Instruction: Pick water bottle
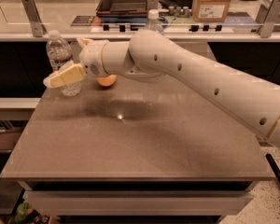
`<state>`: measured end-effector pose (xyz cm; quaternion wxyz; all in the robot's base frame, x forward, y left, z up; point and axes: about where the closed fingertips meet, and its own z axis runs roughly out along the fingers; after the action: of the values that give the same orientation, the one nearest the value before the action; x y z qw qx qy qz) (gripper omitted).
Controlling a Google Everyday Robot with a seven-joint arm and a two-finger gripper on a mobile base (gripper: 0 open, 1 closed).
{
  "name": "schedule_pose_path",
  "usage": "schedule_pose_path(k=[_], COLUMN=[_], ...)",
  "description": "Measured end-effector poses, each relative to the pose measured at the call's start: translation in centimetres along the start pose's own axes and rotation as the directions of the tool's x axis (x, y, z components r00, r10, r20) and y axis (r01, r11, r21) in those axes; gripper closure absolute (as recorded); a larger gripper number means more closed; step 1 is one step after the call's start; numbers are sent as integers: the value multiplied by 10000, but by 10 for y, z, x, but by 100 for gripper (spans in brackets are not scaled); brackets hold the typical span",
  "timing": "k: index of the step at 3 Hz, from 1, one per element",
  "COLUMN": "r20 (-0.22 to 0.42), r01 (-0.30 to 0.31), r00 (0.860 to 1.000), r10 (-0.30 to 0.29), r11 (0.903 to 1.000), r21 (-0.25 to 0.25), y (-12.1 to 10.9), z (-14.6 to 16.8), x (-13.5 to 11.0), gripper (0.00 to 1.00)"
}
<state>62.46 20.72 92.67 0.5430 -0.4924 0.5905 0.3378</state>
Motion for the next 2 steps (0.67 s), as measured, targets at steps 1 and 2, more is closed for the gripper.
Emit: schedule_pose_path(k=[1,2], r20=[8,15], r01=[18,29], r00=[10000,10000], r10=[-18,-29], r11=[10000,10000], r21=[-32,-67], y=[2,4], z=[1,3], x=[-1,-2], gripper=[18,41])
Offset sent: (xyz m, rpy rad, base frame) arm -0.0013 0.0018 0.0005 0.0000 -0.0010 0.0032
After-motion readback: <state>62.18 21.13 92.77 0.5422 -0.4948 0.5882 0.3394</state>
